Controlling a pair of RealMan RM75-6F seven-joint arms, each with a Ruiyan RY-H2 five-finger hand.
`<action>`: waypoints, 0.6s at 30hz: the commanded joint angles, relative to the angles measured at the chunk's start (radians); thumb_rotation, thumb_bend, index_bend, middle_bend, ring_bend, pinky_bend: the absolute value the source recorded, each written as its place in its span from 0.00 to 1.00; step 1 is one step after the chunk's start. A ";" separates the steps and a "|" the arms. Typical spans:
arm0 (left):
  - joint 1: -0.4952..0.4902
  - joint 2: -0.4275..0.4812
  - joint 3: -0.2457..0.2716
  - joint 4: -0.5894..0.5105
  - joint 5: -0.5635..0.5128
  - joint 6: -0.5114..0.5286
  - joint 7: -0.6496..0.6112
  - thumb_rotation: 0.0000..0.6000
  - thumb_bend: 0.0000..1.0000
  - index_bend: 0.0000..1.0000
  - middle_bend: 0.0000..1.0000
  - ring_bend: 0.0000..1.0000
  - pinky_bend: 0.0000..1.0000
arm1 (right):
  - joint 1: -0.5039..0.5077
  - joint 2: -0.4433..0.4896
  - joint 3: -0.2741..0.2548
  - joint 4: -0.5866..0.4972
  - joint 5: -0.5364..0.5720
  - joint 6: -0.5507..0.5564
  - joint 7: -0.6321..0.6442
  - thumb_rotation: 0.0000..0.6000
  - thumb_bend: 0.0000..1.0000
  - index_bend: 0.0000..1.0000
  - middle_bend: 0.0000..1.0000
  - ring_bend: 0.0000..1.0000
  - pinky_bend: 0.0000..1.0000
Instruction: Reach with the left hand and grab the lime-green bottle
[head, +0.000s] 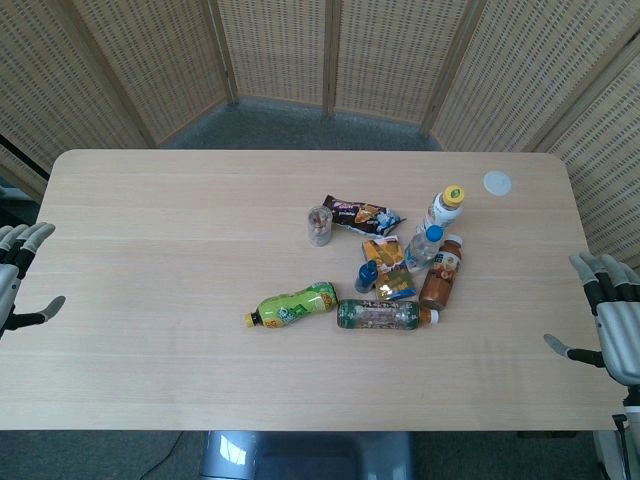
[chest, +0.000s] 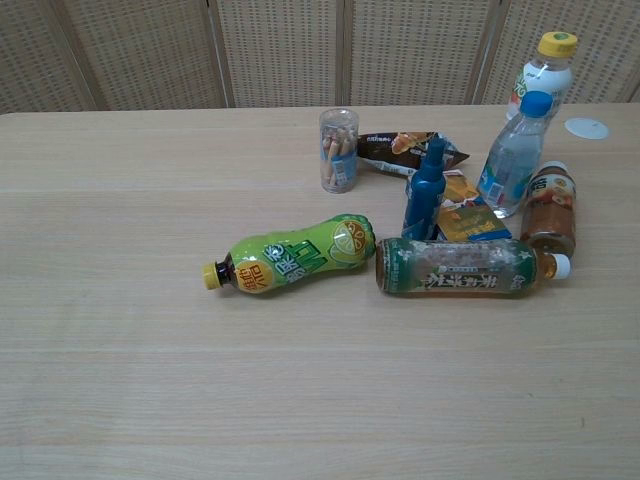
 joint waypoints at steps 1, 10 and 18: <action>-0.002 -0.002 -0.001 0.002 -0.002 -0.003 0.002 1.00 0.32 0.00 0.00 0.00 0.00 | 0.005 -0.003 0.002 -0.002 0.005 -0.006 -0.004 0.85 0.01 0.00 0.00 0.00 0.00; -0.016 0.015 -0.005 -0.026 -0.016 -0.024 0.023 1.00 0.32 0.00 0.00 0.00 0.00 | 0.006 -0.007 0.001 0.002 -0.002 -0.003 0.011 0.84 0.02 0.00 0.00 0.00 0.00; -0.080 0.021 -0.011 -0.096 -0.035 -0.124 0.071 1.00 0.30 0.00 0.00 0.00 0.00 | -0.006 -0.001 -0.004 0.002 -0.010 0.012 0.027 0.85 0.01 0.00 0.00 0.00 0.00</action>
